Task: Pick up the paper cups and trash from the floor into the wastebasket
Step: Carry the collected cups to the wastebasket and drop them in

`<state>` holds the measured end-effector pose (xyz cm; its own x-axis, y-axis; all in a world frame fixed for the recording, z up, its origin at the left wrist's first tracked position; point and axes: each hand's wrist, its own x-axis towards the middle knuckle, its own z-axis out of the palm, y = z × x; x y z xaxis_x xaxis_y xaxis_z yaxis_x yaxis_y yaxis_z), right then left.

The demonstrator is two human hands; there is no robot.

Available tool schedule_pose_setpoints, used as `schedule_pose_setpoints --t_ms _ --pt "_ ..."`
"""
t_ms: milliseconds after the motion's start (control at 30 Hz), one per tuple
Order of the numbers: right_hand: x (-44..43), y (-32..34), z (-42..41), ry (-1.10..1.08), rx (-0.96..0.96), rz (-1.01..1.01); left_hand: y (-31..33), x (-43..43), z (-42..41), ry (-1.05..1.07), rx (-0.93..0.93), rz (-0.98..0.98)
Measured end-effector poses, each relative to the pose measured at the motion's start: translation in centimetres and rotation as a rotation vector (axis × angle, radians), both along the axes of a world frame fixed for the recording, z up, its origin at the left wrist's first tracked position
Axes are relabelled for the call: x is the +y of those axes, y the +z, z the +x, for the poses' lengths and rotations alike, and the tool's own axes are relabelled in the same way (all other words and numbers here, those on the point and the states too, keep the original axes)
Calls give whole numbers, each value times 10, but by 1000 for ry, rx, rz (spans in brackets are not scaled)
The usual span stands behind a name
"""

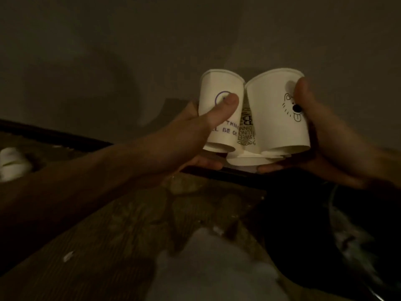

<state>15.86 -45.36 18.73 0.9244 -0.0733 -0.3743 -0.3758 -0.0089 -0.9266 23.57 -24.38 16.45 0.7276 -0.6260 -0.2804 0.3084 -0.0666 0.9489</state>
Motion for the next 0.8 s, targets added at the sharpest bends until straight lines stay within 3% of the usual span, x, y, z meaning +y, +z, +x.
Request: schedule_pose_setpoints --t_ms 167,367,567,667,800 --pt "-54 21 -70 -205 -40 64 11 -85 -30 -183 32 33" --pt "-116 0 -148 -356 69 192 -16 -173 -91 -472 150 82" --pt "-159 -49 -203 -447 237 281 -38 -221 -133 -665 214 343" --pt "-159 -68 -204 -510 321 175 -47 -233 -147 -729 136 580" --pt "-166 -81 -205 -493 426 1 -53 -236 -141 -731 114 664"
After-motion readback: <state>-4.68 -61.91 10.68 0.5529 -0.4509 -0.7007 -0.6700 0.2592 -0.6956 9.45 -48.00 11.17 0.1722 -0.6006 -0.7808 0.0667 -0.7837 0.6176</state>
